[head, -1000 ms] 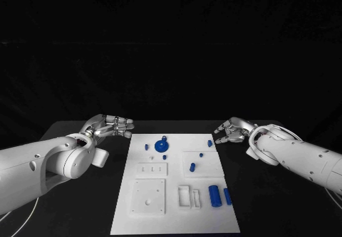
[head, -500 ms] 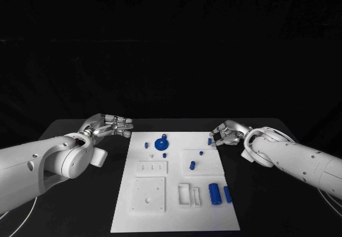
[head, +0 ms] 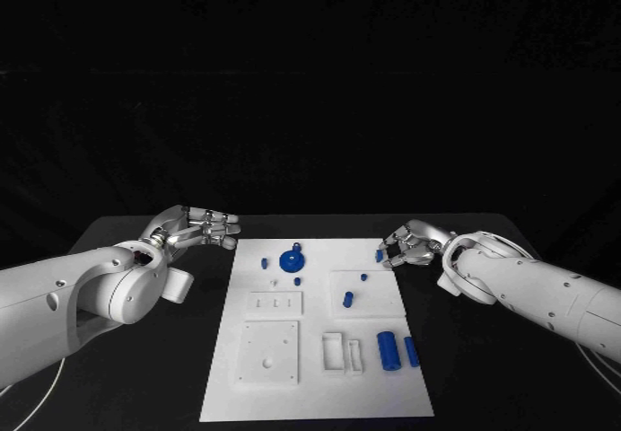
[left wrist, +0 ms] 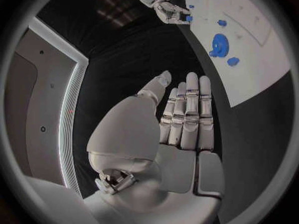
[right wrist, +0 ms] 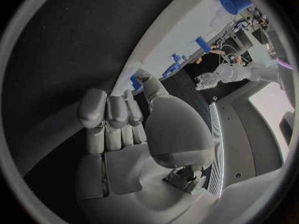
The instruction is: Assemble the parts on the task board
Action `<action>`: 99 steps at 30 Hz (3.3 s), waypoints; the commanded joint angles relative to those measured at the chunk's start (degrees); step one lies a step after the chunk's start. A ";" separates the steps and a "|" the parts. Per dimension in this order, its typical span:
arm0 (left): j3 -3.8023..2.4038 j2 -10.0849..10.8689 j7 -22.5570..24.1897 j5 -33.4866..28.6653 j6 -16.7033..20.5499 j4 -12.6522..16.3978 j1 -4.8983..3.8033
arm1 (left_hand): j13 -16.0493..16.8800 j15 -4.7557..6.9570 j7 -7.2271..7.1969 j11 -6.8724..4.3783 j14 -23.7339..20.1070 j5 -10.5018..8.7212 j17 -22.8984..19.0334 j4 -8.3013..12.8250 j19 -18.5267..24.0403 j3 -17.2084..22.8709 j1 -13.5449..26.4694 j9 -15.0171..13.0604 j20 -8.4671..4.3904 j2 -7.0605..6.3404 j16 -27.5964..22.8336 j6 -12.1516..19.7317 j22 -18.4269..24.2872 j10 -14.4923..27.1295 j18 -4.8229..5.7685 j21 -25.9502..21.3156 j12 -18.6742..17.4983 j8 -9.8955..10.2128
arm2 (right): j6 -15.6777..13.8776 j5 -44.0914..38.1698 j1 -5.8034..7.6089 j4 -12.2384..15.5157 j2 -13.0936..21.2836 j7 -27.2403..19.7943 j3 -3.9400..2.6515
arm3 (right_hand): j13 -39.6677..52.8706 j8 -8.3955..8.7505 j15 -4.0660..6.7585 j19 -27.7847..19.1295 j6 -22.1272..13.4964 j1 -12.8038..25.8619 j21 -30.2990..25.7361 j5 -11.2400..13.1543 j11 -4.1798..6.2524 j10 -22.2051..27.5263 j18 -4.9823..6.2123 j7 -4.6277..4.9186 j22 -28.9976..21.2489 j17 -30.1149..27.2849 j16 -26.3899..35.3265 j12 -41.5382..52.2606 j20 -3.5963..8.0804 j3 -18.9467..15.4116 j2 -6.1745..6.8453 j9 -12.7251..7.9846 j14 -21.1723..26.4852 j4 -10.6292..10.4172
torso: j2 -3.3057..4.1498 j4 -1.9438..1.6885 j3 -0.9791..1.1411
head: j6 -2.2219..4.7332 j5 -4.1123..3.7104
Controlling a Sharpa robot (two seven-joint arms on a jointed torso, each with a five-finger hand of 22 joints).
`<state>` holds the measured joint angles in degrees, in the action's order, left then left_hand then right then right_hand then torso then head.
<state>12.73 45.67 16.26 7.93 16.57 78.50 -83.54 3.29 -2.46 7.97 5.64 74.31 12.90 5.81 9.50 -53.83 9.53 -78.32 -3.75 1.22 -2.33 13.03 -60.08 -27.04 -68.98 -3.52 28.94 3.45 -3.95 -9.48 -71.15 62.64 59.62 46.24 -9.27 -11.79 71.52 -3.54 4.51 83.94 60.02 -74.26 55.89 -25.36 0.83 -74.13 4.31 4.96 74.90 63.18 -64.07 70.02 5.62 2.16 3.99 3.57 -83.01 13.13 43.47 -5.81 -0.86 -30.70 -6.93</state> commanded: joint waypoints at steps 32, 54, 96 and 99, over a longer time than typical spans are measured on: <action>-0.04 0.00 0.17 0.40 -0.95 0.33 -0.03 | 0.07 0.11 0.00 -0.12 0.22 0.42 -0.08 0.53 0.55 -0.05 0.05 0.02 0.02 0.60 -0.25 0.10 -0.50 0.19 -0.16 0.47 -0.10 0.20 | -1.58 -0.14 -0.77 -0.13 -1.81 0.99 -0.01 | 0.40 0.02 -0.33 2.12 4.99 1.11 0.70 9.46 -0.60 -0.34 0.52 -0.02 7.04 1.39 -1.06 0.75 -0.42 1.47 -3.42 0.01 -0.31 -2.31 | -0.05 0.00 0.03 | -0.16 -0.36; -0.04 -0.06 0.06 0.40 -0.91 0.28 -0.03 | 0.06 0.09 0.05 -0.08 0.18 0.41 -0.08 0.52 0.55 -0.05 0.09 0.03 0.05 0.60 -0.27 0.28 -0.55 0.32 -0.17 0.37 -0.11 0.22 | -1.21 -0.09 -0.80 -0.42 -1.70 0.74 -0.01 | -0.25 0.00 -1.01 2.03 0.28 -0.49 0.46 9.22 -1.38 0.38 0.96 1.20 7.01 1.28 -0.70 0.21 -1.07 -4.82 -0.17 0.01 -0.21 -5.64 | -0.09 -0.02 0.02 | -0.37 -0.64; -0.04 -0.13 -0.08 0.60 -1.31 0.08 -0.03 | 0.06 0.12 0.08 -0.06 0.16 0.44 -0.10 0.76 0.64 0.10 -0.34 0.02 0.00 0.72 -0.32 0.24 -0.97 0.35 -0.21 0.46 -0.11 0.20 | 0.71 2.12 -1.33 -1.49 -1.63 -0.36 -0.01 | -0.05 0.03 -0.70 1.94 2.75 1.64 0.84 6.06 -1.00 0.28 0.77 0.74 7.08 1.34 -0.71 0.52 -0.80 1.61 -3.59 -0.02 -0.22 0.94 | -0.03 -0.03 0.03 | -0.50 -1.23; -0.04 -0.16 -0.13 0.78 -1.50 0.08 -0.03 | 0.07 0.09 0.09 -0.02 0.14 0.41 -0.12 0.77 0.81 0.09 -0.32 0.03 0.00 0.81 -0.36 0.24 -1.30 0.54 -0.23 0.71 -0.10 0.21 | 0.93 2.42 -1.41 -1.58 -1.64 -0.43 -0.01 | -0.04 0.03 -0.57 1.88 3.32 1.96 0.72 6.93 -0.84 0.39 0.75 0.56 7.05 1.30 -0.62 0.46 -0.68 3.33 -4.26 -0.02 -0.20 1.56 | -0.03 -0.09 -0.02 | -0.49 -1.45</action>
<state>12.73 45.63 15.92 8.31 16.21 78.51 -83.54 3.29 -2.46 7.97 5.64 74.31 13.12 5.78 10.03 -53.43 9.60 -78.55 -3.75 1.22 -2.11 13.03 -60.08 -28.26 -68.98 -3.52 29.34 3.45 -3.95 -10.55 -69.00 61.58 58.17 44.67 -9.41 -11.95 71.43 -3.42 3.99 83.94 63.03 -72.32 56.44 -18.60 -0.51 -73.81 4.34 5.49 74.92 64.45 -64.96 70.53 4.80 5.15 0.07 3.50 -83.13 14.62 43.44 -5.84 -0.83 -31.17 -8.20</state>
